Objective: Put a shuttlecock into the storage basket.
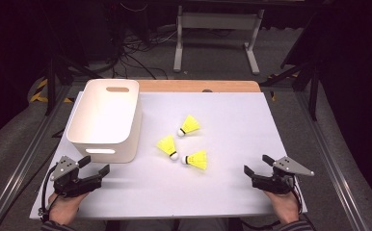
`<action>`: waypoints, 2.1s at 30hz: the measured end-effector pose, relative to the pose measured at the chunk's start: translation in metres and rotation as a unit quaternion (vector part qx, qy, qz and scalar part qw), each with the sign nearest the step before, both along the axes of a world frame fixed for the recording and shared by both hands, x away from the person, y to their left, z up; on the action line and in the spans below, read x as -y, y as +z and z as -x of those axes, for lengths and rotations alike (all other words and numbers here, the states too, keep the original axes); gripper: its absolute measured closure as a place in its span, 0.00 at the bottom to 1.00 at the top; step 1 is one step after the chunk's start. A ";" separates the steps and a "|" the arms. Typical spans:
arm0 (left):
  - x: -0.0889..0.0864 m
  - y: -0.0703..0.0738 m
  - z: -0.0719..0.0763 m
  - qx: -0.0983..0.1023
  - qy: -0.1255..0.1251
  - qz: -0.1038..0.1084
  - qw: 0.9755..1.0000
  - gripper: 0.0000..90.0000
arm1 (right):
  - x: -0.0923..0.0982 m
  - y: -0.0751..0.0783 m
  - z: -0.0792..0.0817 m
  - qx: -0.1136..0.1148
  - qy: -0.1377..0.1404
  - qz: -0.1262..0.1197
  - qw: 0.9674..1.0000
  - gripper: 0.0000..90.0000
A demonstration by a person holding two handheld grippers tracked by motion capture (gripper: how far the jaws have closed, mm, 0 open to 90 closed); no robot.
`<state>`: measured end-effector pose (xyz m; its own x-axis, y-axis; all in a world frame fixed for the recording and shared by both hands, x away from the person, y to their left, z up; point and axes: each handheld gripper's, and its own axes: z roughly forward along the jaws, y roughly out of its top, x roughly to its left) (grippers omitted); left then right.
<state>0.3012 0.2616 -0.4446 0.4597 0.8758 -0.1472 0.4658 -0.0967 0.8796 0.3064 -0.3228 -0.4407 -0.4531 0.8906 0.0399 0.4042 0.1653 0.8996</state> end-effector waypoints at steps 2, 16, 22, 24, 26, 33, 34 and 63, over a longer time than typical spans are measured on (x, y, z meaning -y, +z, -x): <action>0.001 0.000 0.001 -0.002 -0.003 -0.001 1.000 0.22 | 0.000 0.000 0.000 0.000 0.001 0.000 1.000 0.16; 0.002 0.002 0.003 0.003 0.002 0.002 1.000 0.22 | 0.001 0.001 0.000 0.003 0.000 0.000 1.000 0.16; 0.002 0.002 0.004 0.001 0.000 0.007 1.000 0.22 | 0.001 0.001 0.001 0.002 -0.002 -0.002 1.000 0.16; 0.002 0.002 0.004 0.001 -0.002 0.007 1.000 0.22 | 0.001 0.001 0.001 0.001 -0.002 -0.002 1.000 0.16; 0.005 0.003 0.005 0.000 -0.006 0.007 1.000 0.22 | 0.001 0.001 0.001 0.001 -0.002 -0.001 1.000 0.16; 0.010 0.005 0.007 0.001 -0.013 0.006 1.000 0.22 | 0.001 0.001 0.000 0.003 -0.001 0.000 1.000 0.16; 0.011 0.005 0.007 0.001 -0.015 0.006 1.000 0.22 | 0.001 0.001 0.000 0.003 -0.001 0.000 1.000 0.16; 0.030 0.012 0.010 0.011 -0.047 -0.011 0.999 0.23 | 0.000 0.000 0.000 0.001 0.000 0.002 1.000 0.16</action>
